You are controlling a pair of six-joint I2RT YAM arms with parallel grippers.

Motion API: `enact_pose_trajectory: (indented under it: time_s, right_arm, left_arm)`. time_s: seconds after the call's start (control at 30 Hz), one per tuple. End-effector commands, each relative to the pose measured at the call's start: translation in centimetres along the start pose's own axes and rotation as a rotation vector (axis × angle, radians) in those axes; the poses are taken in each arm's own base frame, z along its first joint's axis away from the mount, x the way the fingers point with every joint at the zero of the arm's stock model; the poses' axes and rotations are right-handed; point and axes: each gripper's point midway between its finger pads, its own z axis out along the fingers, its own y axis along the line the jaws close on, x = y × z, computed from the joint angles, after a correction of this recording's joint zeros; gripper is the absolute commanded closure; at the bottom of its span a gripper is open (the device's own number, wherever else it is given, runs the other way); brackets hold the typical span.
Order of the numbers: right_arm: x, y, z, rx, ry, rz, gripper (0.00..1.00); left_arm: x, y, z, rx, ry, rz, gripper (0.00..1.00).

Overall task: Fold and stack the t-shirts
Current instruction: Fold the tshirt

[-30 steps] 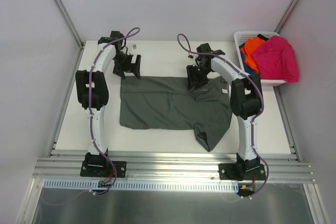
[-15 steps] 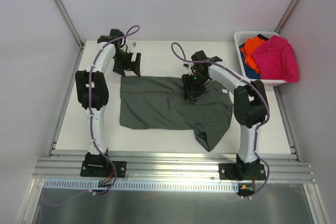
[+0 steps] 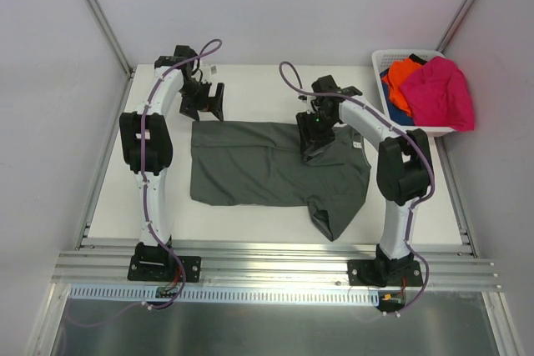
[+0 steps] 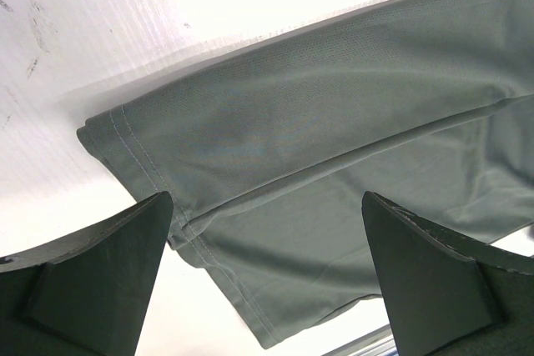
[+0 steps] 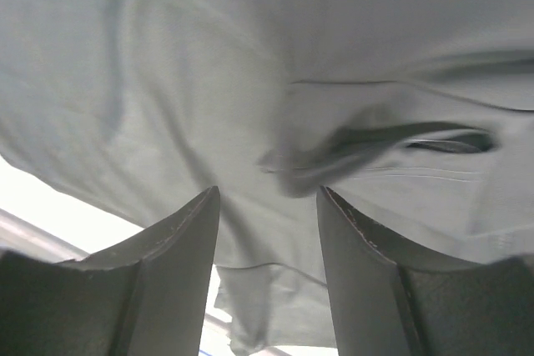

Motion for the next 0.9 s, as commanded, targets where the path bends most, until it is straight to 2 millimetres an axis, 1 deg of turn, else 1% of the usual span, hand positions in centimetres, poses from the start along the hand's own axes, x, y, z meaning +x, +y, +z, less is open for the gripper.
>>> enact_pose_trajectory:
  time_s: [0.0, 0.07, 0.13, 0.17, 0.27, 0.37, 0.57, 0.63, 0.83, 0.87]
  right_arm:
    - [-1.4, -2.9, -0.4, 0.064, -0.044, -0.027, 0.46]
    - [-1.7, -4.5, -0.3, 0.095, -0.046, -0.031, 0.47]
    - [-1.8, -5.5, -0.1, 0.107, -0.04, -0.016, 0.47]
    - [-1.9, -6.4, -0.2, 0.114, -0.041, -0.006, 0.47]
    - [-1.8, -8.0, -0.3, 0.127, -0.034, 0.021, 0.47]
    - [-1.5, -8.9, -0.2, 0.134, -0.025, 0.024, 0.48]
    - [-1.3, -10.3, -0.1, 0.149, -0.019, 0.037, 0.48]
    - [-1.3, -10.5, 0.0, 0.147, -0.019, 0.037, 0.48]
    - [-1.1, -10.2, 0.6, 0.114, -0.004, 0.033, 0.56]
    - [-1.0, -10.2, 0.7, 0.112, 0.001, 0.032, 0.59]
  left_arm:
    - [-1.0, -2.0, -2.4, 0.026, -0.053, 0.029, 0.01]
    - [-0.6, -2.0, -2.3, 0.025, -0.045, 0.027, 0.01]
    - [-0.4, -2.0, -2.2, 0.026, -0.038, 0.026, 0.01]
    - [-0.3, -2.0, -2.2, 0.026, -0.035, 0.025, 0.01]
    - [-0.3, -2.0, -2.3, 0.024, -0.036, 0.028, 0.01]
    - [-0.3, -2.0, -2.4, 0.023, -0.039, 0.03, 0.01]
    - [-0.3, -2.0, -2.3, 0.021, -0.038, 0.032, 0.01]
    - [-0.4, -2.0, -2.2, 0.019, -0.038, 0.032, 0.01]
    - [-0.3, -2.0, -2.3, 0.014, -0.039, 0.034, 0.01]
    - [-0.3, -2.0, -2.3, 0.014, -0.038, 0.032, 0.01]
